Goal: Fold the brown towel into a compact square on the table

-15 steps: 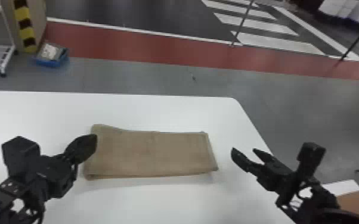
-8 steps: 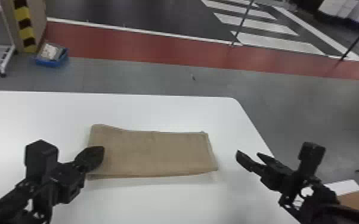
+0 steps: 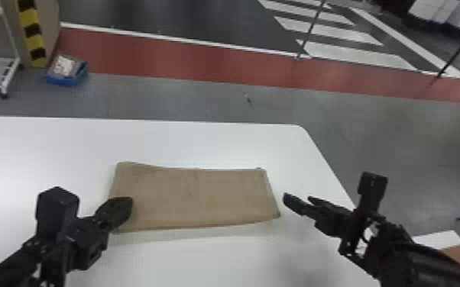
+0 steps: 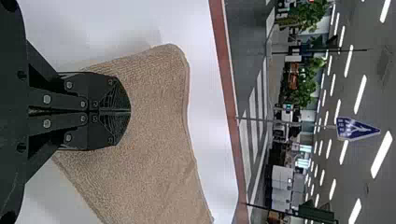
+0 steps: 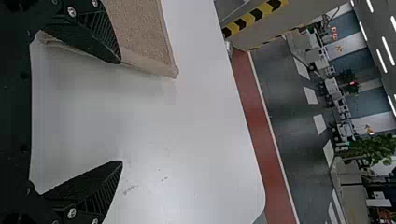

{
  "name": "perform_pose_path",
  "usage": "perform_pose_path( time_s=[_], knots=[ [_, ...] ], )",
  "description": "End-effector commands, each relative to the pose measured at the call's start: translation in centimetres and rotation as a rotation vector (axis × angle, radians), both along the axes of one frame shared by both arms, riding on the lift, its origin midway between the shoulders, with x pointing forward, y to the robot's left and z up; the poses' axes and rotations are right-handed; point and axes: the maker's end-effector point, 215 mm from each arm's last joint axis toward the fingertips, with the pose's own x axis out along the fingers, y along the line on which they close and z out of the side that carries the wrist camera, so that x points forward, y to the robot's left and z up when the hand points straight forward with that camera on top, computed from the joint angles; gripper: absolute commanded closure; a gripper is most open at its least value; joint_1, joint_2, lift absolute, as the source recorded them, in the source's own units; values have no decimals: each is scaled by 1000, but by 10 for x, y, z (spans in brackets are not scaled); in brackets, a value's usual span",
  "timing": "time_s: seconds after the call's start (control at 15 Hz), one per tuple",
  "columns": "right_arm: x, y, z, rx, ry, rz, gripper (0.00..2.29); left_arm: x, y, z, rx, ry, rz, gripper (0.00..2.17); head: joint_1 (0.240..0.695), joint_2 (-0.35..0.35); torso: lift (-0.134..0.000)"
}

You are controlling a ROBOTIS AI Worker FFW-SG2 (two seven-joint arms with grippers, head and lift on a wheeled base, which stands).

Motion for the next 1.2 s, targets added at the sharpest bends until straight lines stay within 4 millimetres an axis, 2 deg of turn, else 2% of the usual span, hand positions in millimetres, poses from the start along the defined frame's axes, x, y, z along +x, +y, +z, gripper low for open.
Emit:
perform_pose_path(
  time_s=[0.0, 0.33, 0.6, 0.93, 1.13],
  knots=[
    [9, 19, -2, 9, 5, 29, 130, -6, 3, 1, 0, 0, 3, 1794, 695, -350, -125],
    [24, 55, -11, 6, 73, 87, 147, -4, 11, 9, -3, -11, 17, 1794, 695, -350, -125],
    [30, 87, -19, -6, 113, 142, 198, -3, 14, 9, -2, -11, 19, 1791, 695, -305, -125],
    [28, 94, -23, 11, 155, 156, 596, -1, 22, 8, 4, -12, 28, 1794, 695, -271, -125],
    [27, 99, -21, 34, 154, 172, 937, 0, 23, 7, 9, -9, 29, 1794, 695, -266, -125]
  ],
)
